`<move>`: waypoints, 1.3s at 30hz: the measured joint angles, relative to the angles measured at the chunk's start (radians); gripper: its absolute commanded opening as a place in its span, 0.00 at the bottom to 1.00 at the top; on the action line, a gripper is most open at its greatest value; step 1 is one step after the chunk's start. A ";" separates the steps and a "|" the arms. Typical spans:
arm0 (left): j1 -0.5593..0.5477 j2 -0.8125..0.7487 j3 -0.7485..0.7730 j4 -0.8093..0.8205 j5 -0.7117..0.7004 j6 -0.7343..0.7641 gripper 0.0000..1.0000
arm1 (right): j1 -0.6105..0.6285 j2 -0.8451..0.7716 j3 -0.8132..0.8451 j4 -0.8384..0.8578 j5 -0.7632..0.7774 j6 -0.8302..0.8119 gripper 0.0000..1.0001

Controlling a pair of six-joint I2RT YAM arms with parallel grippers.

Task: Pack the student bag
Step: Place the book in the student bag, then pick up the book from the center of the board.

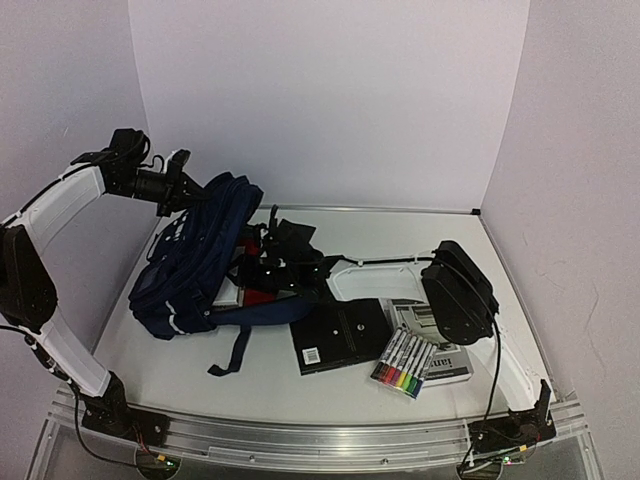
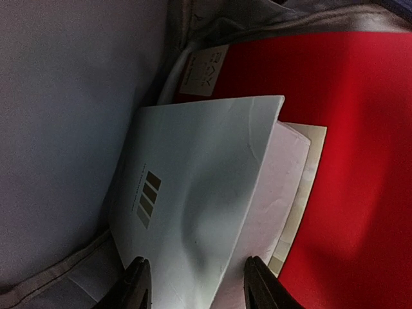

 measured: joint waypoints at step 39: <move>0.063 -0.043 -0.164 0.095 -0.030 0.055 0.00 | -0.172 -0.546 -0.559 -0.908 0.598 -0.193 0.74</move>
